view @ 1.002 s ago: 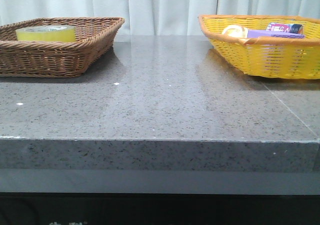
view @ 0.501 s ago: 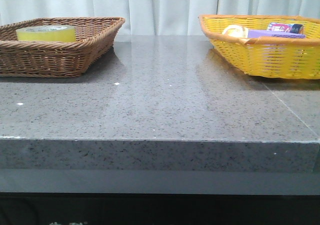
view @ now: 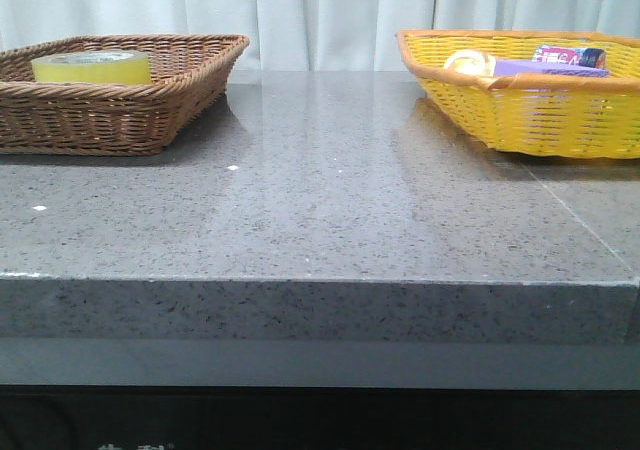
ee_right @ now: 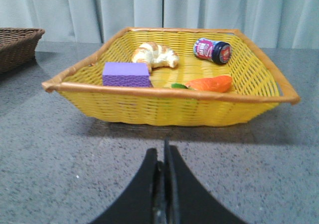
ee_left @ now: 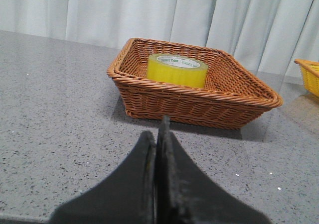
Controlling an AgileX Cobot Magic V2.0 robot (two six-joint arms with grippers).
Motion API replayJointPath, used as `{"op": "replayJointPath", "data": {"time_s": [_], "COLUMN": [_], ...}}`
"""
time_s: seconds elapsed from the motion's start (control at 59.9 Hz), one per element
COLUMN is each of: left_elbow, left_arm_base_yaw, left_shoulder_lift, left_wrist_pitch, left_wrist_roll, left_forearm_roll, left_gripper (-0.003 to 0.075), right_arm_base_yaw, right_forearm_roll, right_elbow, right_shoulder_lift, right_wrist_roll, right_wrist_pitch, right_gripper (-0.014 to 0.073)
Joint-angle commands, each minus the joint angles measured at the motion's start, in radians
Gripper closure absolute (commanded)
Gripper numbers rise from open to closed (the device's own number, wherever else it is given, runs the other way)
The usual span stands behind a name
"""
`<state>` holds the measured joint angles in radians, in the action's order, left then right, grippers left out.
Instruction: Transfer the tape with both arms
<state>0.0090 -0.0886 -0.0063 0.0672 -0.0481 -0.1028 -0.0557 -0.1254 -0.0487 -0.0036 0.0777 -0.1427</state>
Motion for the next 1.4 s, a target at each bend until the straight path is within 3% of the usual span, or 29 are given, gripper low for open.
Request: {"op": "replayJointPath", "data": {"time_s": [0.0,1.386], "left_elbow": [0.039,0.039], "left_arm_base_yaw": [0.003,0.003], "left_shoulder_lift": [-0.02,-0.018], "left_wrist_pitch": [-0.085,-0.085], "left_wrist_roll": [-0.006,-0.006], "left_forearm_roll": [-0.002,-0.002], "left_gripper": [0.074,0.074], "right_arm_base_yaw": [0.016,0.032], "right_forearm_roll": [-0.003,0.071], "right_elbow": [0.021,0.05], "right_shoulder_lift": [-0.035,-0.033], "right_wrist_roll": [0.004,-0.078], "right_wrist_pitch": [0.127,0.238], "right_gripper": [0.0662,0.0662]}}
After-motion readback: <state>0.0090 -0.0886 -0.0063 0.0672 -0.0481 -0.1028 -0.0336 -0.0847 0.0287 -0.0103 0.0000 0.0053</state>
